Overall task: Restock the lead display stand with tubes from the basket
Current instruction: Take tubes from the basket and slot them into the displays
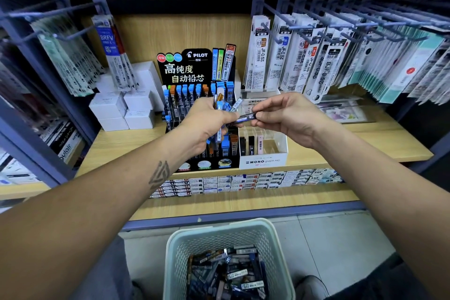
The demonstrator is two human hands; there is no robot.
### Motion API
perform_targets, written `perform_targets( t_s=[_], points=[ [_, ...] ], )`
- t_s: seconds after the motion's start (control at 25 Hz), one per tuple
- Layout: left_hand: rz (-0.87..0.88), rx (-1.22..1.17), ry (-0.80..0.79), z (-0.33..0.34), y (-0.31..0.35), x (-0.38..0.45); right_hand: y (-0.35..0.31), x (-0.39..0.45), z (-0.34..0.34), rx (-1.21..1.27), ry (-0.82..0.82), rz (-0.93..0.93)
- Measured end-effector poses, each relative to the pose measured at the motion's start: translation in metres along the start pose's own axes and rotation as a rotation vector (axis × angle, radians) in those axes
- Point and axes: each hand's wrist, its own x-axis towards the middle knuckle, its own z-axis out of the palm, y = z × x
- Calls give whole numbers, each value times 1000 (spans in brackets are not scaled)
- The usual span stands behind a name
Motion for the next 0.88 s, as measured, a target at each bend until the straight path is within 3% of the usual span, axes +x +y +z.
perform_targets(
  t_s=[0.08, 0.24, 0.32, 0.68, 0.88],
  points=[
    [-19, 12, 8, 0, 2, 0, -1, 3, -5, -125, 83, -52],
    [-43, 23, 31, -7, 4, 4, -3, 8, -14, -881, 166, -180],
    [-42, 11, 16, -7, 6, 1, 3, 8, -10, -1064, 155, -207],
    [-37, 23, -16, -6, 10, -8, 33, 13, 10, -1354, 42, -315],
    [-37, 22, -18, -6, 8, -8, 36, 14, 10, -1435, 89, -343]
  ],
)
